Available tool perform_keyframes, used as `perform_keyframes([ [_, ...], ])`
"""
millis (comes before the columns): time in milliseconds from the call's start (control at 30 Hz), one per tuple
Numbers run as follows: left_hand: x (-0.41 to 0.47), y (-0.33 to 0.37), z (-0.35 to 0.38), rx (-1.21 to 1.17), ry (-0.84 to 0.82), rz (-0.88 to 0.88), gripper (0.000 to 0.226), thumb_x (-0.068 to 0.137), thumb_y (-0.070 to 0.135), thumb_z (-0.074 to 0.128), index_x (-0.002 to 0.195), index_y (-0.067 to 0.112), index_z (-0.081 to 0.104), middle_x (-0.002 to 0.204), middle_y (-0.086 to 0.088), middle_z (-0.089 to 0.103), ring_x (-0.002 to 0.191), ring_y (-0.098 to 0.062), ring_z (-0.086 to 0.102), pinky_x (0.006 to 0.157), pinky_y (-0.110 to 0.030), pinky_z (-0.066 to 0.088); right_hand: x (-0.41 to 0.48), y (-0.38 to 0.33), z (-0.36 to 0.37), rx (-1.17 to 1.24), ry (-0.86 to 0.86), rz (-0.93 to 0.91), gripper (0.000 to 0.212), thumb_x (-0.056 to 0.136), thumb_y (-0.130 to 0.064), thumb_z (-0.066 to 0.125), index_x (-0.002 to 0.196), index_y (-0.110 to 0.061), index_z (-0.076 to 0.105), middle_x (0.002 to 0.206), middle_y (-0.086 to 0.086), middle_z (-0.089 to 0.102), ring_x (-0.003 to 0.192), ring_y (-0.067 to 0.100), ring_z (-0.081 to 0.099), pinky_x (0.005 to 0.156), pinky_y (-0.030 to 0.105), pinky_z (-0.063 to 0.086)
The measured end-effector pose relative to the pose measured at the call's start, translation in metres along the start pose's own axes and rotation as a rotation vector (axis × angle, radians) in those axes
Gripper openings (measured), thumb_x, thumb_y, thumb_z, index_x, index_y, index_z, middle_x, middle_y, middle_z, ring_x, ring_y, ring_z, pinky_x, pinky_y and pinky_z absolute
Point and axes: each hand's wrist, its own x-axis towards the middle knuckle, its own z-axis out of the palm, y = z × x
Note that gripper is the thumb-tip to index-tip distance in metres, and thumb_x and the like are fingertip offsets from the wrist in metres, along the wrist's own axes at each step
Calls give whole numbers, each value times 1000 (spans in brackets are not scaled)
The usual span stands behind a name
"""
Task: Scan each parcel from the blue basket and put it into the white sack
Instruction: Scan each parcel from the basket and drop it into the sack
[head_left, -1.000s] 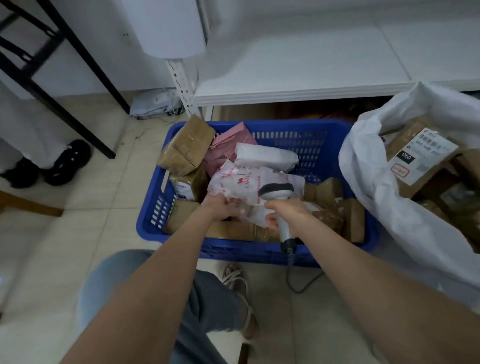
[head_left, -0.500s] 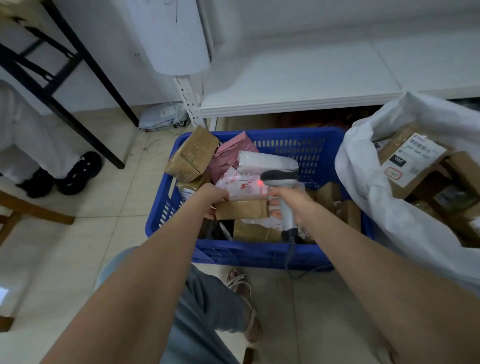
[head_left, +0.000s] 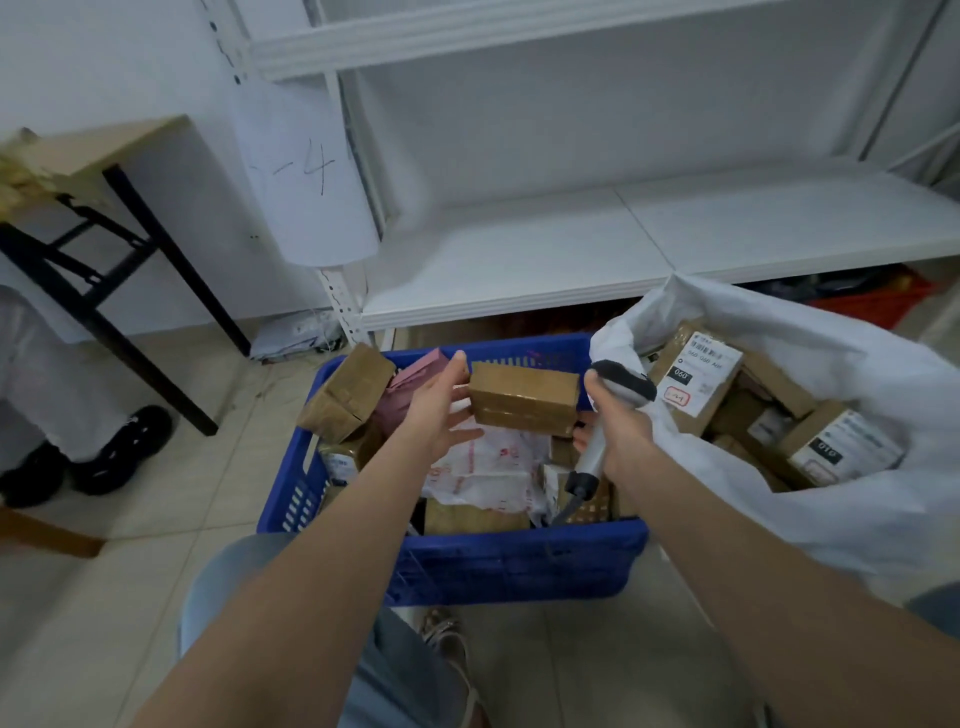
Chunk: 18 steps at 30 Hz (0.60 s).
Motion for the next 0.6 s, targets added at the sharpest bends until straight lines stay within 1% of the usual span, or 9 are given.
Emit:
perform_keyframes([
  [33,0,0,5,-35,-4,11,38,85,47,65,105,15,64,108,-5,64,104,-26,60,87,-49,54,0,0,-2,9,10,-13,41,73,-49,79,81,-14,59,84,9,68,73,23,66,68,36,57],
  [100,-1,1,15,-77,-8,40,26,85,30,71,98,10,59,106,-11,63,101,-27,61,82,-48,56,1,4,-9,11,25,-13,65,44,-63,82,84,-16,60,94,11,70,85,27,68,84,44,56],
  [133,-3,1,19,-76,-7,51,20,85,19,71,94,10,57,103,-12,61,96,-26,61,81,-47,56,5,6,-13,29,28,-20,72,36,-63,81,87,-16,61,97,10,71,90,28,67,88,47,54],
  [200,-5,1,22,-38,-17,76,10,85,4,64,87,9,56,92,-12,57,83,-21,56,72,-39,54,9,8,-19,39,-3,-32,66,48,-50,85,96,-10,65,96,9,72,89,29,68,90,51,53],
  [267,-5,0,23,-42,-58,97,14,84,-6,56,87,8,58,91,-13,57,80,-20,54,64,-33,47,1,5,-19,11,5,-6,47,63,-28,87,98,-4,66,91,12,73,84,30,70,87,49,55],
  [333,-4,-2,24,-72,-107,113,23,84,-11,49,101,0,61,105,-21,62,91,-26,57,72,-33,48,-4,3,-19,-2,-12,-1,27,75,-10,80,94,-2,63,83,13,71,75,28,68,73,41,58],
  [400,-6,-2,25,-64,-148,123,33,84,-13,45,113,-9,59,117,-26,62,101,-31,58,81,-33,49,-5,2,-18,-22,-31,-8,18,80,-2,74,93,-3,62,80,12,68,69,24,65,61,33,54],
  [500,-7,1,19,22,-194,90,41,85,-8,44,119,7,61,120,-18,63,109,-29,59,87,-37,52,-4,2,-20,3,-32,-32,26,80,5,70,104,0,60,85,15,68,72,24,66,67,37,56],
  [600,-8,4,12,103,-206,44,43,86,-2,47,114,26,63,115,-11,65,108,-26,61,88,-42,55,-2,1,-21,8,-52,-29,30,81,5,70,109,3,60,90,16,70,77,26,68,73,39,57],
])
